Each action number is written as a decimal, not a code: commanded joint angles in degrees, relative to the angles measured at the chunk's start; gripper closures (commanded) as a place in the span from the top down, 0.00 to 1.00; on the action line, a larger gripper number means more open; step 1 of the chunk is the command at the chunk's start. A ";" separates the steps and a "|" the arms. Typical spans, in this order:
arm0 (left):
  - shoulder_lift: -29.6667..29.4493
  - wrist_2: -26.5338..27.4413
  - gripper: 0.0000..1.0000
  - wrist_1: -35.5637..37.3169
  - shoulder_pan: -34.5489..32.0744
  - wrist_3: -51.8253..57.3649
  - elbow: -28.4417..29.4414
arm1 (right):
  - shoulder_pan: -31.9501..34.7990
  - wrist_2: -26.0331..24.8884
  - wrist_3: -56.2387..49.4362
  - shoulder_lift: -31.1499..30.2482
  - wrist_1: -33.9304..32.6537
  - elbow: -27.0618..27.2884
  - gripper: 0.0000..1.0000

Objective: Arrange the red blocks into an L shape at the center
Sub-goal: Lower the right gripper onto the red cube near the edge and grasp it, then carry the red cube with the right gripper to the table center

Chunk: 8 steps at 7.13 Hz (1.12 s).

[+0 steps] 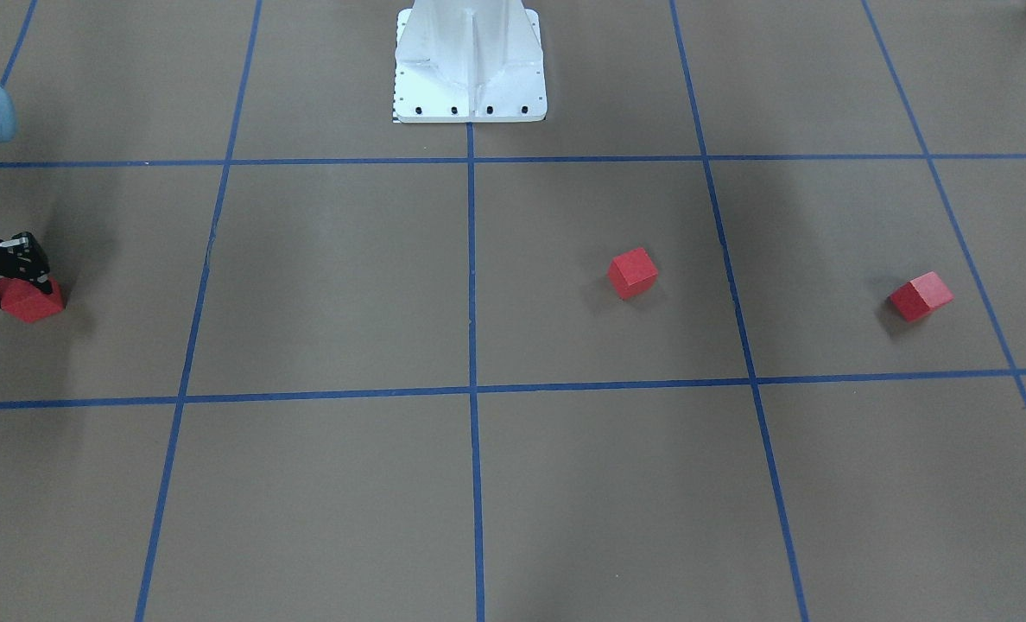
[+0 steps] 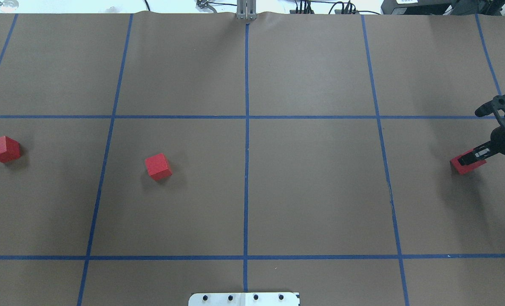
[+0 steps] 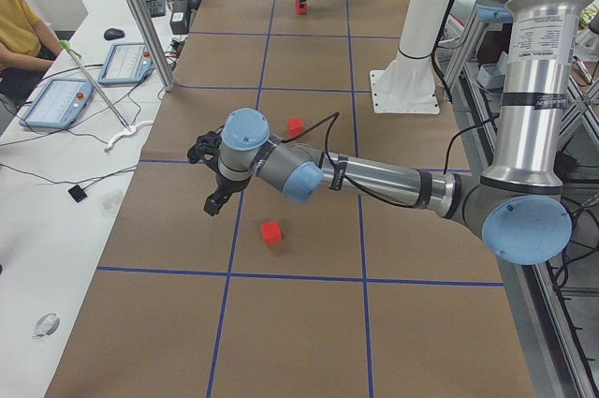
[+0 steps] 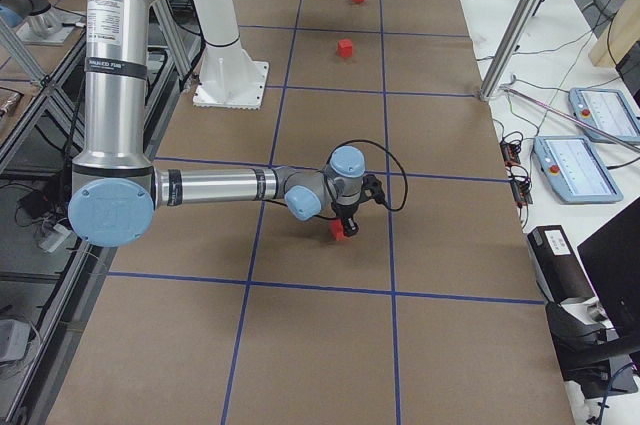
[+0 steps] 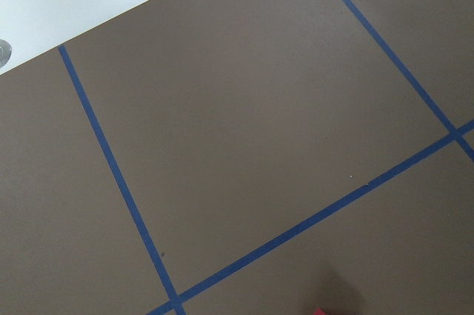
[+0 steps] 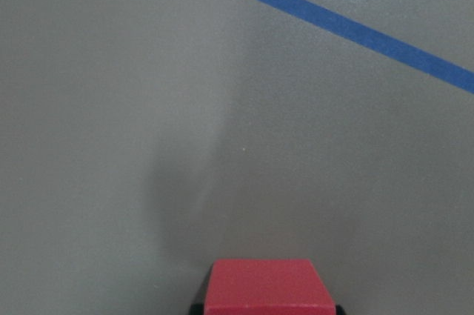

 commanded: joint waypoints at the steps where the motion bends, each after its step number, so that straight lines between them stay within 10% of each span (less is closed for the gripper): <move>1: 0.09 0.00 1.00 0.00 0.00 0.00 0.04 | 0.07 2.15 0.72 3.94 -2.37 1.41 0.00; 5: 0.18 0.09 1.00 0.09 0.00 -0.09 0.48 | -7.81 1.03 28.16 24.03 -16.15 5.46 0.00; 8: 0.09 0.09 1.00 0.09 0.00 -0.18 0.83 | -21.33 -13.97 45.76 36.53 -24.16 5.20 0.00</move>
